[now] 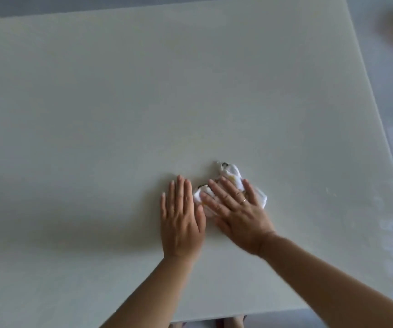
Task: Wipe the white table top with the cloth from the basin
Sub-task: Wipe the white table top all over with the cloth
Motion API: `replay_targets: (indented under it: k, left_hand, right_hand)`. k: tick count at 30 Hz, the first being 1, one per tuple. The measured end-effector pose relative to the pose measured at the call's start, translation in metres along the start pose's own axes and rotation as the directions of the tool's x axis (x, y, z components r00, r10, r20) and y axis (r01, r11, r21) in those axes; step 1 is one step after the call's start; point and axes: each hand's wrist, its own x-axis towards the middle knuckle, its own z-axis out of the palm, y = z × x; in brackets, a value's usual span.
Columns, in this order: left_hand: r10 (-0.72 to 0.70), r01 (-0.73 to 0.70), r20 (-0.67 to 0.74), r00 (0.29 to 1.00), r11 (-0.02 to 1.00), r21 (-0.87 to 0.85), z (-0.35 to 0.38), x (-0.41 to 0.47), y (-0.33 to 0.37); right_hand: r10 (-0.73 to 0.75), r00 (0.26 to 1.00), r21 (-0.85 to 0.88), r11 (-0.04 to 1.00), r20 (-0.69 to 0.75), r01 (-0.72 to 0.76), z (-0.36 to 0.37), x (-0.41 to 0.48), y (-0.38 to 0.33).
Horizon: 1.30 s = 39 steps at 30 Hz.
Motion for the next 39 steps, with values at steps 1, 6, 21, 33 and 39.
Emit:
replay_targets:
  k: [1,6,21,33,39]
  left_hand:
    - [-0.006,0.006,0.027,1.0,1.0,0.021,0.003,-0.007,0.0]
    - [-0.03,0.028,0.034,0.999,0.998,0.065,0.011,-0.007,-0.002]
    - [-0.036,0.037,-0.033,0.999,0.999,0.029,0.008,-0.008,0.001]
    - [-0.043,0.044,-0.017,0.999,0.998,0.044,0.012,-0.009,0.0]
    - [-0.026,0.035,-0.08,0.996,0.993,0.116,0.007,-0.03,-0.002]
  right_hand:
    - [-0.005,1.0,-0.024,1.0,0.007,0.005,-0.001,-0.002,0.02]
    - [0.559,0.828,0.134,0.825,-0.04,-0.55,-0.007,0.007,0.038]
    - [0.609,0.791,0.175,0.774,0.057,-0.609,-0.005,-0.046,0.001]
    - [0.612,0.79,0.169,0.782,-0.023,-0.6,0.004,-0.098,-0.014]
    - [0.115,0.993,0.072,0.991,0.01,-0.116,0.023,-0.138,-0.101]
